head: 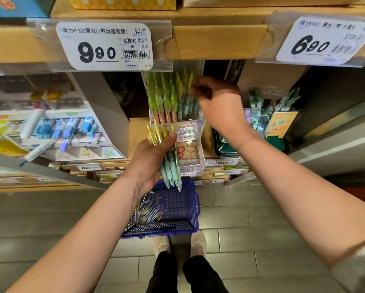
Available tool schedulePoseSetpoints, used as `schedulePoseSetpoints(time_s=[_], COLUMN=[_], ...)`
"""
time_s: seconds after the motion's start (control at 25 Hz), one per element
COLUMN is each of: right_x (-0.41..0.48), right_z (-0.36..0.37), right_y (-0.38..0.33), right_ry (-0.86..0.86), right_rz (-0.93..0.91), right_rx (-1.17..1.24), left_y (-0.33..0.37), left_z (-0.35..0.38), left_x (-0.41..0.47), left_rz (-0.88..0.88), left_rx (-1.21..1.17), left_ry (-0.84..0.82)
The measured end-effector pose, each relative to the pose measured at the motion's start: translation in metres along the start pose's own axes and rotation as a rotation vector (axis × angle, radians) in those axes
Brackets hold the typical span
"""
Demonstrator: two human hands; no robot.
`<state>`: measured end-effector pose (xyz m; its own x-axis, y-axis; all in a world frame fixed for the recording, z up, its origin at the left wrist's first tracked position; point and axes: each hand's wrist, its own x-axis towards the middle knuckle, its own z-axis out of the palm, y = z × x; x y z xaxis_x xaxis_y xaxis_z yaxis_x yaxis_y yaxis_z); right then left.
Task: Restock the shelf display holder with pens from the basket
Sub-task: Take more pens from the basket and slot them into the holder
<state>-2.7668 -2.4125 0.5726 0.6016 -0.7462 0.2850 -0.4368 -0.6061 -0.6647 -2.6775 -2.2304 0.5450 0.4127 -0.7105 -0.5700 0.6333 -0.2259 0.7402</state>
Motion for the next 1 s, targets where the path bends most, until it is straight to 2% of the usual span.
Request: schedulePoseSetpoints(time_s=[0.08, 0.24, 0.4, 0.48, 0.56, 0.6, 0.72, 1.0], right_x=[-0.001, -0.003, -0.020, -0.040, -0.057, -0.063, -0.072, -0.078], right_z=[0.006, 0.009, 0.005, 0.002, 0.001, 0.002, 0.008, 0.017], right_y=[0.001, 0.000, -0.002, -0.002, -0.002, -0.002, 0.003, 0.015], right_ry=[-0.107, -0.096, -0.136, -0.284, -0.471, -0.503, -0.444, -0.492], right_rz=[0.020, 0.075, 0.280, 0.345, 0.433, 0.480, 0.539, 0.518], right_rx=[-0.079, -0.047, 0.174, 0.257, 0.445, 0.561, 0.710, 0.648], left_y=[0.001, 0.001, -0.001, -0.003, -0.006, -0.008, -0.012, -0.027], left_z=[-0.001, -0.002, 0.003, 0.007, 0.011, 0.013, 0.016, 0.010], left_x=[0.001, 0.004, 0.005, 0.007, 0.007, 0.008, 0.010, 0.017], left_rz=[-0.004, -0.017, 0.000, 0.021, 0.049, 0.057, 0.072, 0.134], left_rx=[-0.015, -0.039, -0.047, -0.046, -0.053, -0.070, -0.095, -0.060], left_ry=[-0.008, -0.006, -0.018, -0.032, -0.045, -0.049, -0.031, -0.025])
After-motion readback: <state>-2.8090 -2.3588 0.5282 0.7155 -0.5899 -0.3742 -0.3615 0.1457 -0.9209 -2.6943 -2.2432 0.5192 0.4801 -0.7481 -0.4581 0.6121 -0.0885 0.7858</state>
